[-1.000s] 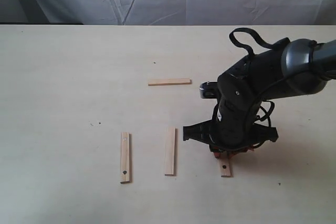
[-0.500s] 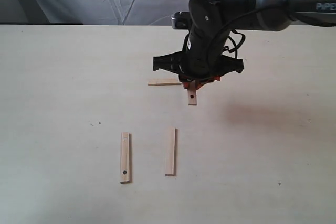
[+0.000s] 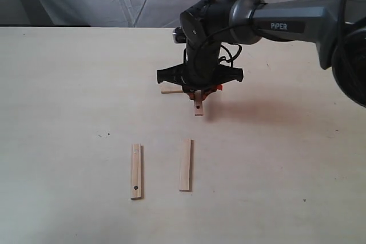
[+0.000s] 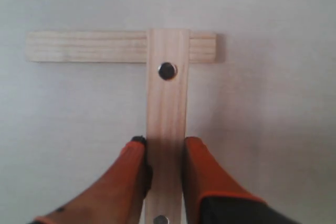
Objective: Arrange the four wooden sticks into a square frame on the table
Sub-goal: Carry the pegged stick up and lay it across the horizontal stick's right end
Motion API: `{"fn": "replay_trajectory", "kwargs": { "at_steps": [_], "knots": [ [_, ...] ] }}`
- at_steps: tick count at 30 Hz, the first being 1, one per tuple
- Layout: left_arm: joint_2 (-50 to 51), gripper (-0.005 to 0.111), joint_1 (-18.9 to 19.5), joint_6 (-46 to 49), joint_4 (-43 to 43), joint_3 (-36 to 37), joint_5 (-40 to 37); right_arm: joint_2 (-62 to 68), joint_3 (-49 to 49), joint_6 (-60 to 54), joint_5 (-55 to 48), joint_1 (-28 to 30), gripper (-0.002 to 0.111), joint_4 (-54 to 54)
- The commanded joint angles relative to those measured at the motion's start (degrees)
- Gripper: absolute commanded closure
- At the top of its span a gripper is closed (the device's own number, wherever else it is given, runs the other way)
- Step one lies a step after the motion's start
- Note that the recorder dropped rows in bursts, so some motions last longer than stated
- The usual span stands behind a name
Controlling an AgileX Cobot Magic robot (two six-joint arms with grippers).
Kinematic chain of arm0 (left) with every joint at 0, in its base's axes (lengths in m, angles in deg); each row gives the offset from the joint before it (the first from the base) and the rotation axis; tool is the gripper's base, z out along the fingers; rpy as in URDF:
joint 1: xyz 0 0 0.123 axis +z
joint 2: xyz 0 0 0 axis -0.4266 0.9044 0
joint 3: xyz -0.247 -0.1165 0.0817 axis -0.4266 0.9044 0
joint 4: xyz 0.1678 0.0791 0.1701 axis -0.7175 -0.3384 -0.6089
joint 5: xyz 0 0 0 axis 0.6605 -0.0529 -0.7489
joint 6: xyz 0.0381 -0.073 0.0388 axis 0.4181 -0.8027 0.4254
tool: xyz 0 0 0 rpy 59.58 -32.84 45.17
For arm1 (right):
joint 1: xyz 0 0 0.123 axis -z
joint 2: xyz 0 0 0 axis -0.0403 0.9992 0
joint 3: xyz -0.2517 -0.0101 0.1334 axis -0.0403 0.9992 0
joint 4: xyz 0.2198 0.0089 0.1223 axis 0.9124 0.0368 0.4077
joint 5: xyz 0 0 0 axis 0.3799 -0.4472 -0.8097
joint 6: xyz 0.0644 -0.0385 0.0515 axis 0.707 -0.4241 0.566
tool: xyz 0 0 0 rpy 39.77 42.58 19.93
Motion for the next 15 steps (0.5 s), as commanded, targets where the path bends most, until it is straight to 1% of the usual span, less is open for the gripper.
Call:
{"fn": "replay_trajectory", "kwargs": {
  "at_steps": [1, 15],
  "knots": [
    [-0.35, 0.107, 0.11, -0.12, 0.38, 0.27, 0.81, 1.29, -0.84, -0.26, -0.81, 0.32, 0.108, -3.34],
    [-0.35, 0.107, 0.11, -0.12, 0.38, 0.27, 0.81, 2.32, -0.84, 0.85, -1.27, 0.32, 0.108, -3.60]
  ]
}}
